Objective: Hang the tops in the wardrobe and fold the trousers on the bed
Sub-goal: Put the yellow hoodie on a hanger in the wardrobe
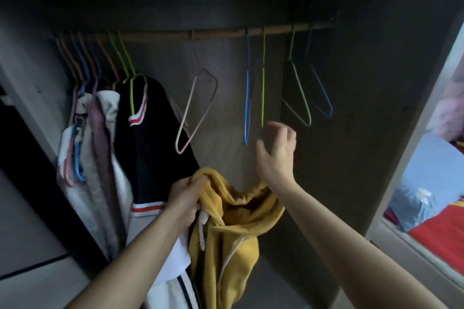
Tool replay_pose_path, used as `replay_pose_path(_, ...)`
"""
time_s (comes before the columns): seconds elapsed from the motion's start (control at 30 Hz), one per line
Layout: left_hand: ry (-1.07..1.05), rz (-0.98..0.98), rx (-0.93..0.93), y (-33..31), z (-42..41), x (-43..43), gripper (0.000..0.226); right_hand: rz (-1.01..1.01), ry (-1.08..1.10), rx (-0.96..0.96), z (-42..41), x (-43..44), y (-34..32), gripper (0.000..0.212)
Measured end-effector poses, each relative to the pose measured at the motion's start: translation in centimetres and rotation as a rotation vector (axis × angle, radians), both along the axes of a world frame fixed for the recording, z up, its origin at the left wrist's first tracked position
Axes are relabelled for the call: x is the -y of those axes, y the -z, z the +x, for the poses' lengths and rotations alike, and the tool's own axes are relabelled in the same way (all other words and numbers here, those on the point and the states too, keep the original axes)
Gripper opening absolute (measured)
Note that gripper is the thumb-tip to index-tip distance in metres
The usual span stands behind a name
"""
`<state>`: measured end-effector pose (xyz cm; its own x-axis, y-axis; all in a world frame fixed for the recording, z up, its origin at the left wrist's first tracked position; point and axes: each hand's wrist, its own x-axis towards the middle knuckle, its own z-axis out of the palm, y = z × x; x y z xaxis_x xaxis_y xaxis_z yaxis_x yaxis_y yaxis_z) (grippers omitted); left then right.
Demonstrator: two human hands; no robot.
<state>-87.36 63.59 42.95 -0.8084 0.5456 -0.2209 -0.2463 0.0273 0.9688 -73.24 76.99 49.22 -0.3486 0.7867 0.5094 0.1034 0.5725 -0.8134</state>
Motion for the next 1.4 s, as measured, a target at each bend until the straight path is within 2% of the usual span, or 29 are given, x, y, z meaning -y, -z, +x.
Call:
replay_pose_path(0.1,-0.106,-0.048,-0.096,-0.8,-0.6,1.1,0.030,0.140,-0.135,-0.134,-3.8,1.5,-4.1,0.038)
replay_pose_path(0.17,-0.141,-0.074,-0.140,-1.4,-1.0,2.1,0.034,0.050,-0.253,-0.144,-6.9,2.2,-6.1,0.046)
replay_pose_path(0.27,-0.199,-0.088,-0.155,-1.9,-1.9,3.4,0.041,-0.230,-0.482,0.052,-10.8,3.1,-7.6,0.089)
replay_pose_path(0.33,-0.204,-0.098,-0.158,-2.1,-2.2,3.9,0.042,-0.242,-0.536,0.237,-12.5,3.6,-7.4,0.097)
replay_pose_path(0.37,-0.201,-0.110,-0.164,-2.1,-2.3,4.1,0.041,-0.186,-0.520,0.322,-13.2,3.6,-7.1,0.089)
replay_pose_path(0.43,-0.178,-0.143,-0.185,-2.0,-2.2,4.3,0.040,-0.090,-0.467,0.411,-13.8,3.4,-6.6,0.058)
replay_pose_path(0.47,-0.157,-0.150,-0.196,-2.0,-2.0,4.3,0.040,-0.094,-0.447,0.387,-13.7,3.3,-6.5,0.045)
replay_pose_path(0.53,-0.122,-0.139,-0.210,-2.0,-1.5,4.2,0.040,-0.189,-0.391,0.227,-12.9,2.8,-6.6,0.033)
replay_pose_path(0.63,-0.113,-0.123,-0.249,-2.1,-0.4,3.7,0.040,-0.240,-0.274,0.033,-10.5,1.4,-7.0,0.028)
replay_pose_path(0.83,-0.100,-0.168,-0.333,-1.3,1.7,1.2,0.039,-0.109,-0.268,-0.067,-3.5,-0.8,-4.1,0.032)
replay_pose_path(0.93,-0.098,-0.131,-0.310,-1.1,2.2,-0.6,0.036,-0.173,-0.282,-0.169,1.3,-1.2,-0.3,0.038)
replay_pose_path(1.1,-0.057,-0.180,-0.412,0.8,3.3,-3.3,0.038,-0.177,-0.165,-0.155,8.3,-1.3,6.2,0.039)
replay_pose_path(1.23,-0.019,-0.222,-0.431,2.7,4.8,-4.9,0.039,-0.241,-0.103,-0.211,11.9,-1.8,8.3,0.015)
replay_pose_path(1.4,0.039,-0.327,-0.529,4.7,6.1,-5.6,0.038,-0.216,0.131,-0.157,15.9,-2.0,11.1,0.020)
